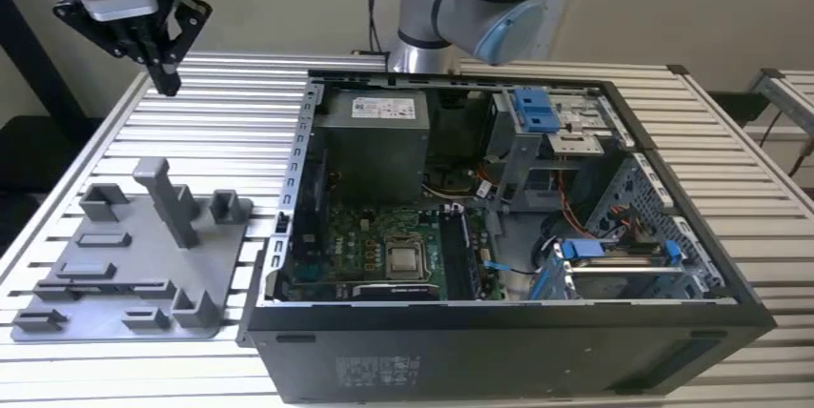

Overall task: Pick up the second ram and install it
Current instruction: 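Reach for the second ram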

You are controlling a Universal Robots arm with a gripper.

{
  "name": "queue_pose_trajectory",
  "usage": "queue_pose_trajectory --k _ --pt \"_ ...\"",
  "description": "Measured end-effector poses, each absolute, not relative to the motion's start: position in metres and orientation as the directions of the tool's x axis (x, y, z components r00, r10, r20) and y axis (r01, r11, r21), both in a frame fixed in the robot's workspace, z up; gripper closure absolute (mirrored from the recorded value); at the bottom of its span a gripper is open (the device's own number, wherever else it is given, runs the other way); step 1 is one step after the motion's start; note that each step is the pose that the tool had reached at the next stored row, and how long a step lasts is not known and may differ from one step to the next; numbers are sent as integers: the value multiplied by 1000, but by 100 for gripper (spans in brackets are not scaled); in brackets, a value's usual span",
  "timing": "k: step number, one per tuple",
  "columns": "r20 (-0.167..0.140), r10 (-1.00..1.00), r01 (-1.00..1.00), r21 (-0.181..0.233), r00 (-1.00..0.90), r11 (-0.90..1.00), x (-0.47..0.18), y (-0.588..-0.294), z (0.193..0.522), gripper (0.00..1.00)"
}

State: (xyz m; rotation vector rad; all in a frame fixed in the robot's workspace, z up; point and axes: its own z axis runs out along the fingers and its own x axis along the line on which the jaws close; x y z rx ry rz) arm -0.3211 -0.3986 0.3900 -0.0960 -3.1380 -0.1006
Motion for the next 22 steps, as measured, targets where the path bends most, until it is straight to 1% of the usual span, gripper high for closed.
queue_pose_trajectory --k 22 --pt "3 3 3 64 -1000 998 -366 -397 388 89"
